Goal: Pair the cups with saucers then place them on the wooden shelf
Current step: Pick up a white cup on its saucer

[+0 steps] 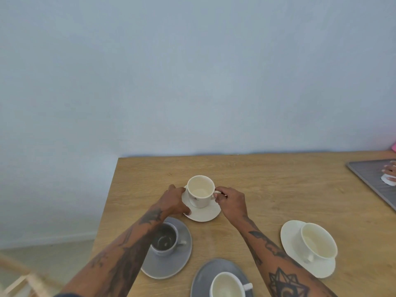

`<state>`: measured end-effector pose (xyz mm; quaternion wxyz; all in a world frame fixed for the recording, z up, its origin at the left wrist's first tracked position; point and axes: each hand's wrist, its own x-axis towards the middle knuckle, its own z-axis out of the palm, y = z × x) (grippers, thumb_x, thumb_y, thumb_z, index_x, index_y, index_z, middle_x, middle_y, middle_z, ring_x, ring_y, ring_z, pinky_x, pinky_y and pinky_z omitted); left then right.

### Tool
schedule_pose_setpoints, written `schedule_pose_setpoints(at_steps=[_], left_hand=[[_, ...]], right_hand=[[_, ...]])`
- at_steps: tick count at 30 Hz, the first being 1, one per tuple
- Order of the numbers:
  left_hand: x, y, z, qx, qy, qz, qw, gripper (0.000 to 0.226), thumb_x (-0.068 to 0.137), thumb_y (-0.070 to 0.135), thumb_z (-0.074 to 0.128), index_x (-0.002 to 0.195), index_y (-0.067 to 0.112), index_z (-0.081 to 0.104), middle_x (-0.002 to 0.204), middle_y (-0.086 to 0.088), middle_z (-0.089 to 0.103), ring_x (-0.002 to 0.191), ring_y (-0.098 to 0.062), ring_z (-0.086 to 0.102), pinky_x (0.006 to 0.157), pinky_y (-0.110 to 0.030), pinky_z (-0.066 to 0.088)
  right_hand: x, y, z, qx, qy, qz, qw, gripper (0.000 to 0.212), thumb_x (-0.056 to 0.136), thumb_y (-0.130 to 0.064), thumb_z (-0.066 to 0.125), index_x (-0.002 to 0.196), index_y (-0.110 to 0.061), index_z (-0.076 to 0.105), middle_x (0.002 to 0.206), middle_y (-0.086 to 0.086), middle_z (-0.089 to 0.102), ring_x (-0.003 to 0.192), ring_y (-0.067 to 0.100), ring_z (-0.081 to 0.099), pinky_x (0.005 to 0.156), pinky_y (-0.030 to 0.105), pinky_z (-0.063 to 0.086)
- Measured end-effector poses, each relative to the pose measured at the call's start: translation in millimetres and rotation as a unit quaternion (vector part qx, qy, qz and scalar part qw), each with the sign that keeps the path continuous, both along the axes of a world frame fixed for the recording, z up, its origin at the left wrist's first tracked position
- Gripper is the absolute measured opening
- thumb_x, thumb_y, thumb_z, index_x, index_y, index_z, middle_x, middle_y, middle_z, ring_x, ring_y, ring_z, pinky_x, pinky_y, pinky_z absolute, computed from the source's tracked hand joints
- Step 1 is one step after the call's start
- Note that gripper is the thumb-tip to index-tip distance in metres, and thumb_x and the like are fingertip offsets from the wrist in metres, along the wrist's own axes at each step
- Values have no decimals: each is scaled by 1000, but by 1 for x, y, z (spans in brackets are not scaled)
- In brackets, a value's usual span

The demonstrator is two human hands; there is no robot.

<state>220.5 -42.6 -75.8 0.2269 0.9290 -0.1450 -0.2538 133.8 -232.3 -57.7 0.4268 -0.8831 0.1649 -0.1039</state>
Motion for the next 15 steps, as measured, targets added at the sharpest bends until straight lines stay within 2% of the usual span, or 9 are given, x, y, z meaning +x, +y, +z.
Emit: schedule_pose_setpoints(at_steps=[2, 3, 5, 6, 7, 9, 11, 13, 15], left_hand=[[3, 1, 4, -12, 28, 10, 999, 81, 74, 25, 79, 148, 18, 45, 141, -12, 41, 123, -31, 52, 101, -37, 48], [4, 3, 6, -46, 58, 30, 997, 74, 75, 19, 74, 144, 17, 48, 136, -13, 49, 114, -30, 59, 92, -36, 53], [6, 9, 12, -159, 143, 105, 971, 41, 70, 14, 63, 110, 14, 60, 92, -11, 67, 70, -23, 64, 57, -31, 49], [6, 12, 16, -205, 188, 146, 949, 25, 67, 17, 59, 91, 12, 57, 68, -6, 61, 51, -19, 54, 50, -28, 41], [6, 14, 19, -252, 231, 185, 921, 17, 68, 22, 58, 82, 12, 54, 59, -3, 56, 45, -17, 49, 52, -28, 41], [8, 18, 22, -315, 281, 244, 873, 21, 81, 36, 60, 90, 18, 58, 76, -5, 64, 59, -18, 59, 66, -33, 53], [9, 15, 21, -322, 293, 248, 866, 28, 86, 52, 61, 103, 30, 57, 98, -10, 67, 80, -22, 66, 76, -39, 56], [8, 7, 20, -319, 285, 248, 869, 34, 85, 56, 63, 107, 32, 59, 104, -9, 69, 83, -22, 68, 74, -37, 59], [6, 0, 18, -321, 273, 254, 870, 35, 84, 53, 65, 111, 31, 63, 112, -6, 70, 91, -21, 69, 65, -32, 58]], right_hand=[[-1, -4, -2, -6, 5, 11, 1000, 19, 90, -1, 64, 99, -8, 79, 85, 0, 68, 83, 17, 62, 74, 23, 45], [-1, -5, -3, -5, 13, 17, 1000, 20, 91, -2, 63, 102, -8, 78, 89, 1, 69, 87, 18, 63, 76, 24, 46], [-3, -8, -4, 7, 30, 19, 999, 23, 95, -11, 61, 113, -12, 76, 104, 2, 70, 96, 15, 62, 83, 23, 47], [-5, -9, -5, 20, 32, 10, 999, 26, 97, -17, 60, 118, -16, 74, 113, 1, 67, 99, 13, 61, 85, 21, 45], [-6, -10, -6, 47, 32, -8, 998, 28, 97, -25, 59, 123, -20, 71, 119, 0, 64, 102, 11, 60, 87, 20, 44], [-8, -11, -6, 142, 40, -52, 988, 33, 96, -40, 58, 126, -30, 66, 127, -6, 60, 111, 11, 57, 93, 26, 45], [-5, -11, -5, 260, 75, -69, 960, 35, 92, -52, 60, 124, -39, 63, 129, -8, 61, 118, 16, 59, 100, 39, 51], [1, -9, -4, 335, 103, -73, 934, 33, 87, -57, 64, 117, -42, 64, 127, -6, 63, 114, 19, 64, 98, 47, 55], [5, -5, -6, 343, 105, -69, 931, 33, 84, -56, 68, 113, -41, 69, 125, -6, 67, 111, 18, 65, 98, 47, 55]])
